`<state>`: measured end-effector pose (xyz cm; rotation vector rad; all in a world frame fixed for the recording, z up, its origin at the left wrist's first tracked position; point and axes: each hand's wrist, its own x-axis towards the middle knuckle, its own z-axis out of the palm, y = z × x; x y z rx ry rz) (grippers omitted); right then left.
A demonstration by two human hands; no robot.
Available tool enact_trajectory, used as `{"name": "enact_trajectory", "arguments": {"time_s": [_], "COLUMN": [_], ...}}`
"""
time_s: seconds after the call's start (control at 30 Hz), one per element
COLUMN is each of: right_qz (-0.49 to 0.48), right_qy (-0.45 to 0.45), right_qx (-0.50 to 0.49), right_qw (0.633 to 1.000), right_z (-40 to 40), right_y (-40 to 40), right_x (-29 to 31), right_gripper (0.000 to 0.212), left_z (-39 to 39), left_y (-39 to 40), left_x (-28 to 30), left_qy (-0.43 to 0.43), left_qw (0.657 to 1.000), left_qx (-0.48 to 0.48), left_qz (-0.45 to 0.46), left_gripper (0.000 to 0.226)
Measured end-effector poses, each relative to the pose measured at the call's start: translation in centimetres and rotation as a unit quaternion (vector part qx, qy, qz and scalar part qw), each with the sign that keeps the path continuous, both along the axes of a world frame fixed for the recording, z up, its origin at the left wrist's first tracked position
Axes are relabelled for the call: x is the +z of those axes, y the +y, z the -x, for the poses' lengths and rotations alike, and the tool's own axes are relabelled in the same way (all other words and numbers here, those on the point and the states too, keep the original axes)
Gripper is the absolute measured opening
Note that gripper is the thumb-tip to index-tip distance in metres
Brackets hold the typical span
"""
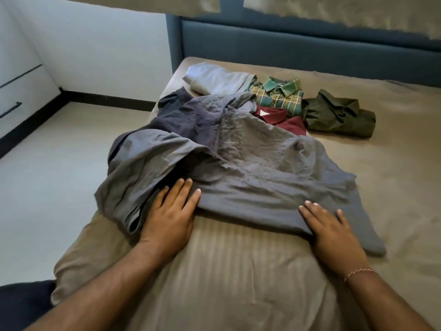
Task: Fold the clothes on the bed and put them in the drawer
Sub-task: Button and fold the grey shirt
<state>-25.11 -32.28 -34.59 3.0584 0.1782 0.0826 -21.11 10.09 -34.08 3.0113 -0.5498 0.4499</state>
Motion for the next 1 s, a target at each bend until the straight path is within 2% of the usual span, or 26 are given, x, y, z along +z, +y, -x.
{"name": "enact_trajectory", "arguments": {"time_s": [0.1, 0.17, 0.27, 0.33, 0.5, 0.63, 0.7, 0.77, 0.83, 0.9, 1.0], "right_qz": [0.02, 0.019, 0.026, 0.025, 0.047, 0.076, 0.074, 0.088, 0.09, 0.078, 0.098], "right_qy": [0.05, 0.092, 0.118, 0.117, 0.117, 0.102, 0.122, 0.16, 0.231, 0.303, 0.338], "right_qx": [-0.072, -0.094, -0.115, -0.125, -0.108, -0.096, -0.091, -0.072, -0.055, -0.042, -0.033], "right_qw": [0.996, 0.991, 0.986, 0.985, 0.986, 0.987, 0.986, 0.981, 0.967, 0.949, 0.935], "right_z": [-0.5, -1.1, -1.1, 0.1, 3.5, 5.3, 6.6, 8.4, 10.4, 11.6, 11.9], "right_y": [-1.5, -1.8, -2.2, -2.6, -3.0, -2.5, -2.8, -3.2, -2.9, -2.6, -1.8], "right_x": [1.2, 2.4, 3.9, 4.6, 7.6, 10.2, 10.9, 10.8, 10.5, 10.0, 10.6], "right_gripper": [0.085, 0.082, 0.07, 0.069, 0.066, 0.062, 0.061, 0.061, 0.061, 0.063, 0.068], "left_z": [-1.0, -2.0, -3.3, -3.1, -0.2, 2.6, 4.7, 7.2, 9.8, 11.4, 12.2], "left_y": [1.9, 3.5, 5.3, 5.9, 6.8, 7.5, 8.3, 9.2, 9.5, 9.3, 8.6], "left_x": [2.2, 3.4, 5.3, 6.5, 10.1, 13.0, 13.8, 13.6, 12.4, 10.9, 8.9], "left_qy": [0.014, -0.001, -0.032, -0.044, -0.072, -0.074, -0.078, -0.049, 0.025, 0.094, 0.132], "left_qw": [0.995, 0.992, 0.994, 0.997, 0.996, 0.996, 0.995, 0.995, 0.994, 0.989, 0.985], "left_qx": [0.088, 0.109, 0.085, 0.042, -0.008, -0.014, -0.026, -0.045, -0.053, -0.046, -0.039], "left_qz": [-0.053, -0.066, -0.061, -0.055, -0.05, -0.046, -0.053, -0.068, -0.089, -0.103, -0.1], "left_gripper": [0.065, 0.055, 0.042, 0.045, 0.02, 0.024, 0.024, 0.024, 0.035, 0.036, 0.047]}}
